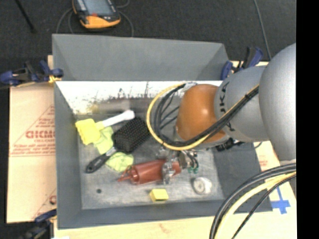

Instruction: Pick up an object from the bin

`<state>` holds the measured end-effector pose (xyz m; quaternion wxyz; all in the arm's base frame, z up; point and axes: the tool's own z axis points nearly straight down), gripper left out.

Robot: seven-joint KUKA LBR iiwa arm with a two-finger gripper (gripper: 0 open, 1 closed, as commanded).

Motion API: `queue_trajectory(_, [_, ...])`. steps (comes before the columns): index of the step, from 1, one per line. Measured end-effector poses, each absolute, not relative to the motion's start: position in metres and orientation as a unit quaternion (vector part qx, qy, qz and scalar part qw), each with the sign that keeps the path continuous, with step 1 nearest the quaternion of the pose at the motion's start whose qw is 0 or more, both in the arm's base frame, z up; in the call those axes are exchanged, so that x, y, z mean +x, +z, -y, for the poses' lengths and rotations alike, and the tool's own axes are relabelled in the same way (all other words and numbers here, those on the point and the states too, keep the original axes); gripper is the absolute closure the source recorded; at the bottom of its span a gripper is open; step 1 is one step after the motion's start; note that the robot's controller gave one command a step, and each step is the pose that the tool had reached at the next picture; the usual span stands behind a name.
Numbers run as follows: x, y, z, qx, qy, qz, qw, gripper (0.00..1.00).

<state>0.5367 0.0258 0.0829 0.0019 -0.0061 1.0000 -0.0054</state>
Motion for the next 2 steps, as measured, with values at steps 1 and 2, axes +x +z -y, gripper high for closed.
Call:
queue_trajectory(1, [0.534,0.098,-0.028,-0.006,-0.003,-1.000,0.000,1.00])
queue_trajectory(2, [0.537,0.117,-0.028,-0.006,-0.001,-1.000,0.003,1.00])
